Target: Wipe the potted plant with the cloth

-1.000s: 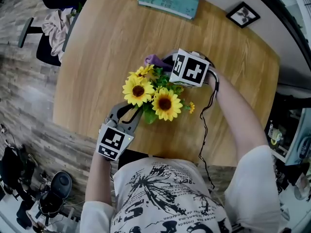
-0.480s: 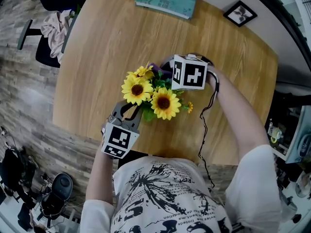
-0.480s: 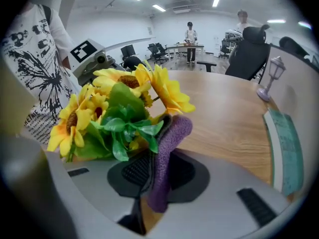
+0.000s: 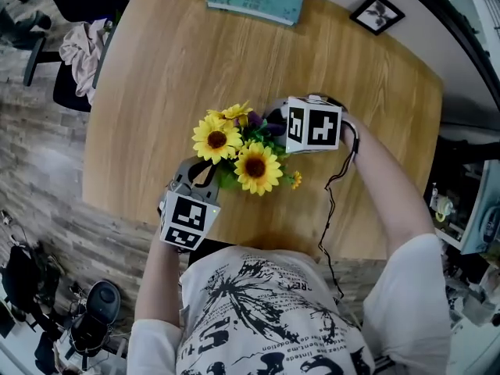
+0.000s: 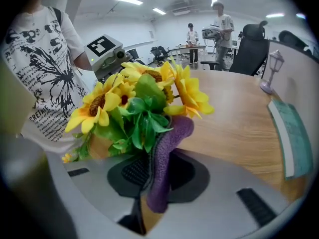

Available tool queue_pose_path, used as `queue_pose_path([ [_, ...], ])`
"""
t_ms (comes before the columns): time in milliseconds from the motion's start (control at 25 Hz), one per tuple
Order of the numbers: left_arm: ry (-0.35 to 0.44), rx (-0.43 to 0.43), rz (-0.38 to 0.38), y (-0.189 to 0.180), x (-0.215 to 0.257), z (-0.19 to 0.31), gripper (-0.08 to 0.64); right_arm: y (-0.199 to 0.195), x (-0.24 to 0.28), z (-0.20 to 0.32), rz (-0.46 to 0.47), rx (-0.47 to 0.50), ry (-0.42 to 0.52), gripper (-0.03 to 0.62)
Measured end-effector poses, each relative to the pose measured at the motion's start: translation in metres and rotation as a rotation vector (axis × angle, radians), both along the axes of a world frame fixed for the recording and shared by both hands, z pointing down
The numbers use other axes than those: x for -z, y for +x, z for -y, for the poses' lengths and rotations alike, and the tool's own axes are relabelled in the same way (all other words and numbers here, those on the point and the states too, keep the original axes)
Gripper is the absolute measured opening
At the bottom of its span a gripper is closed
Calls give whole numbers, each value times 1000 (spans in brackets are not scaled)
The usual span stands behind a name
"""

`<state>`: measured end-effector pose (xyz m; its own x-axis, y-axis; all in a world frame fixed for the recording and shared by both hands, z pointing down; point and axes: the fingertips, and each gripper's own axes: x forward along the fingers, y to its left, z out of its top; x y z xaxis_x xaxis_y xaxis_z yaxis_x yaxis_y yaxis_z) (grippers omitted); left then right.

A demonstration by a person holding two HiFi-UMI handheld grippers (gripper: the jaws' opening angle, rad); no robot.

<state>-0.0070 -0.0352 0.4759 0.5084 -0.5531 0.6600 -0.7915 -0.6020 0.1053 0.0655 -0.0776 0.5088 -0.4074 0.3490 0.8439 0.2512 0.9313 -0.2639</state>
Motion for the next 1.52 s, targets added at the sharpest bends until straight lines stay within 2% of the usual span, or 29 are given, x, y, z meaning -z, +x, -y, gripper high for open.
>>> queue_pose_path([
  [440,-15,7,8,0,-4,6,6,36,-12,-25,0,-118,-70,78],
  [640,-22,27,-8,0,-4,6,6,59,-12,-43,-70,-155,-125,78],
  [760,-46,59,-45,-2,-3,2,6,74,-7,-30,-114,-229,-37,78],
  [920,-56,95,-69,-5,-4,-7,6,76,21,4,-74,-382,115,78],
  [1080,-40,102,-54,-7,-1,-11,8,58,57,30,16,-513,182,78],
  [1320,11,66,-32,-36,22,-26,9,0,115,44,102,-585,282,78],
  [1440,43,67,-75,-58,39,-19,5,-43,142,46,158,-614,300,78],
  [1520,48,35,-117,-67,46,-14,5,-70,156,47,195,-637,294,78],
])
